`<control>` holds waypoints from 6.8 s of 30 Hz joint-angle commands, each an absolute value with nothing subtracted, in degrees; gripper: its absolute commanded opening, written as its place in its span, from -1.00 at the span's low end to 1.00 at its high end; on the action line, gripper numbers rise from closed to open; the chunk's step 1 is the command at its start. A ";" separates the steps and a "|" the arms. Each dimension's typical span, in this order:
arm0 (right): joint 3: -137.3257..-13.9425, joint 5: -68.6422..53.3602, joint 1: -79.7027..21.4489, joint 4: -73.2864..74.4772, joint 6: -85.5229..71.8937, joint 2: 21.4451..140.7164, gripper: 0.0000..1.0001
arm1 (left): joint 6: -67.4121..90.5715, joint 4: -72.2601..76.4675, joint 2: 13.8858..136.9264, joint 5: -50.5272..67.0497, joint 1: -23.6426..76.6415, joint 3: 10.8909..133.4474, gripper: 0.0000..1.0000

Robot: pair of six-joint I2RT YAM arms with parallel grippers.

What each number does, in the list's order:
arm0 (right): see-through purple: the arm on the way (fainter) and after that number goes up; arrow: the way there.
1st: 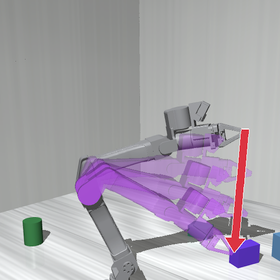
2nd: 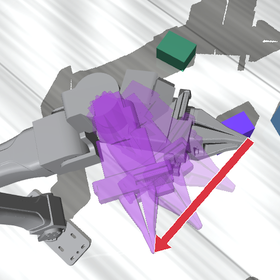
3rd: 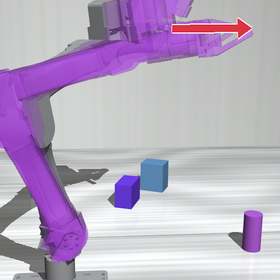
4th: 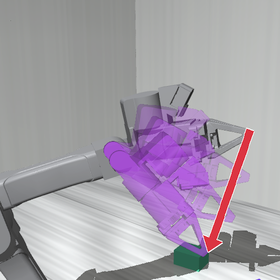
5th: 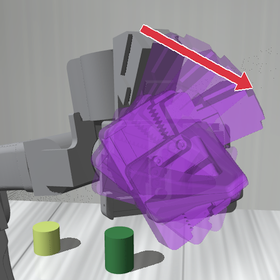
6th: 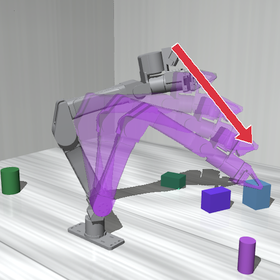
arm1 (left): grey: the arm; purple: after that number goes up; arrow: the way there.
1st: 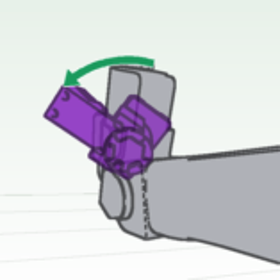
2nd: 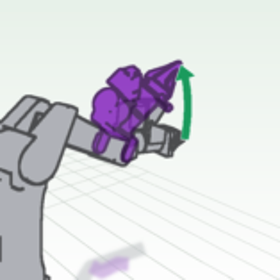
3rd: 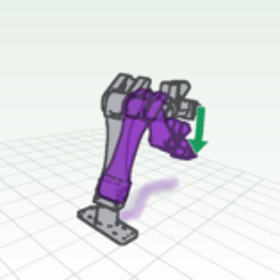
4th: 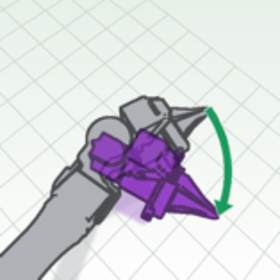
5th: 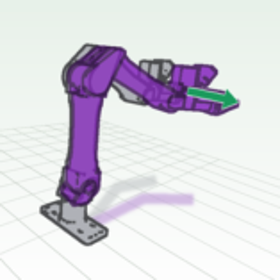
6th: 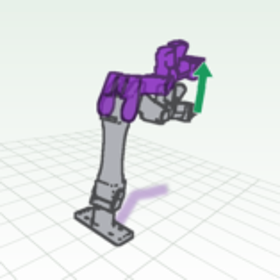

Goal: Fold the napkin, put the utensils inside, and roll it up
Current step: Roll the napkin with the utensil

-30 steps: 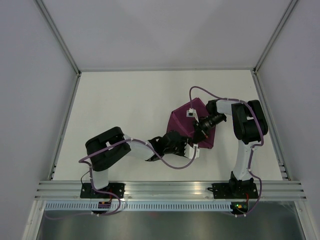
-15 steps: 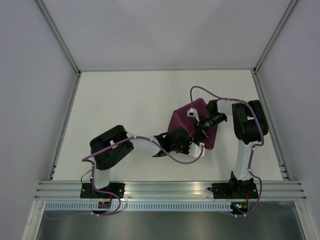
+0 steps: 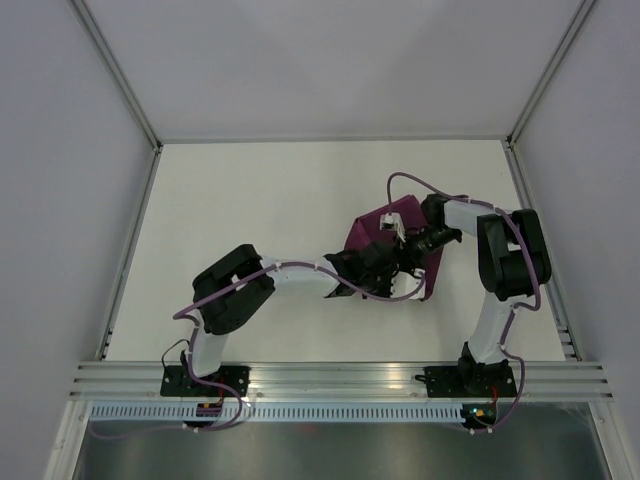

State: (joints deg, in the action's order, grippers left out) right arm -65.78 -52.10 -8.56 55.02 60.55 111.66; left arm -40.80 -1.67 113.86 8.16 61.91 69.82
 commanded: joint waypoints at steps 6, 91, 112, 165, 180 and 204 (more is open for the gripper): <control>-66.62 -53.17 -1.06 45.01 53.28 99.94 0.00 | -29.80 -15.02 116.54 9.23 61.61 76.29 -0.95; -36.12 -25.76 -36.47 8.88 45.88 79.71 0.12 | -10.72 -51.94 132.63 38.94 44.12 99.49 -0.95; -34.72 -21.18 -37.44 6.77 47.46 84.73 -0.34 | -11.34 -52.29 132.89 41.40 43.68 99.93 -0.90; -82.09 -45.09 -21.09 69.52 66.98 131.04 -0.99 | -9.56 39.56 79.81 -2.44 46.92 37.97 -0.03; -83.14 -43.50 -20.83 66.00 60.47 132.36 -0.99 | -33.05 34.10 85.69 -17.23 67.13 32.17 0.04; -84.55 -44.12 -20.13 67.85 61.35 133.86 -0.99 | -37.44 40.25 99.22 -13.98 72.86 35.15 0.00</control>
State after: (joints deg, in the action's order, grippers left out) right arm -83.90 -52.16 -20.69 76.69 58.22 130.89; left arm -34.87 37.10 97.80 -15.92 72.47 33.32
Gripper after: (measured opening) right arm 0.191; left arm 0.507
